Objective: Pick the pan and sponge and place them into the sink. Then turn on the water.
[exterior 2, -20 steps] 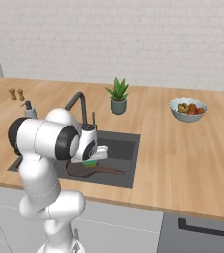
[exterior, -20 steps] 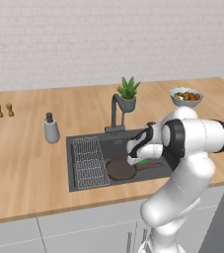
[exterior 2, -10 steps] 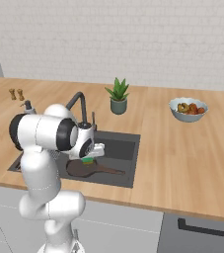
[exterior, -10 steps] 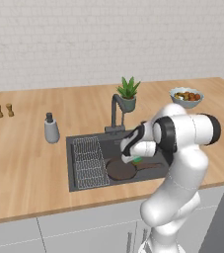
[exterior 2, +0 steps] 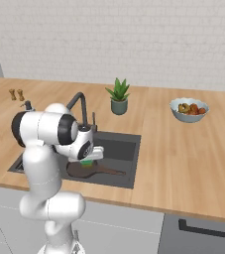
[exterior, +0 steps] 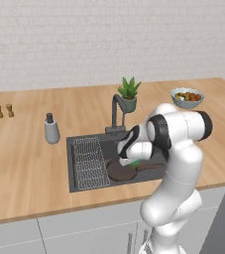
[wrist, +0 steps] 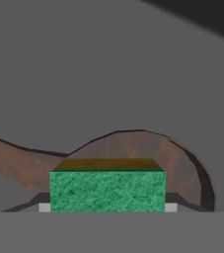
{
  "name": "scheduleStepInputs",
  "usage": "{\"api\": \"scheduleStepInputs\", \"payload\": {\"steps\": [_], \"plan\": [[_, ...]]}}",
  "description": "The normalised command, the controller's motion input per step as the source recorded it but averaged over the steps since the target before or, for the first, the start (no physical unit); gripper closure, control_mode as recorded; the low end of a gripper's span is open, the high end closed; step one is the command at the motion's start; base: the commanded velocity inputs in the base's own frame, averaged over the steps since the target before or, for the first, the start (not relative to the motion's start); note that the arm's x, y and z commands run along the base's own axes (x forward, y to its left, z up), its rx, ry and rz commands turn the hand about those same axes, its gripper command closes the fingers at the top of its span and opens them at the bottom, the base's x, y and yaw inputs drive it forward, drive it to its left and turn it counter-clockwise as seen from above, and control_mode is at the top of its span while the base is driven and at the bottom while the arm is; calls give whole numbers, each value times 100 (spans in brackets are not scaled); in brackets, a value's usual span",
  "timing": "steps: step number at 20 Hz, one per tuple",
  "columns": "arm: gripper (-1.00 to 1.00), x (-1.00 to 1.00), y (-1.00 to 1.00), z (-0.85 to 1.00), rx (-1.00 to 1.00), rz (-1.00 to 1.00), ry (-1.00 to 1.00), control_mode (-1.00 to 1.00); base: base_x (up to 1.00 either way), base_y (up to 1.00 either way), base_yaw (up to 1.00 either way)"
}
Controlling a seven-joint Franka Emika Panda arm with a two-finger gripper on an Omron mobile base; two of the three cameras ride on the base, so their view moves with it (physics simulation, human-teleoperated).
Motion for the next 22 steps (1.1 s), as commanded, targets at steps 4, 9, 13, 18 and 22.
{"api": "scheduleStepInputs", "payload": {"steps": [4,9,13,18,22], "plan": [[100,0,9,-37,0,0,0,-100,0,0,0],[100,0,1,-35,0,0,0,-100,0,0,0],[100,3,0,-21,0,0,0,-100,0,0,0],[100,18,1,-2,0,0,0,-100,0,0,0],[100,41,1,0,0,0,0,-100,0,0,0]]}}
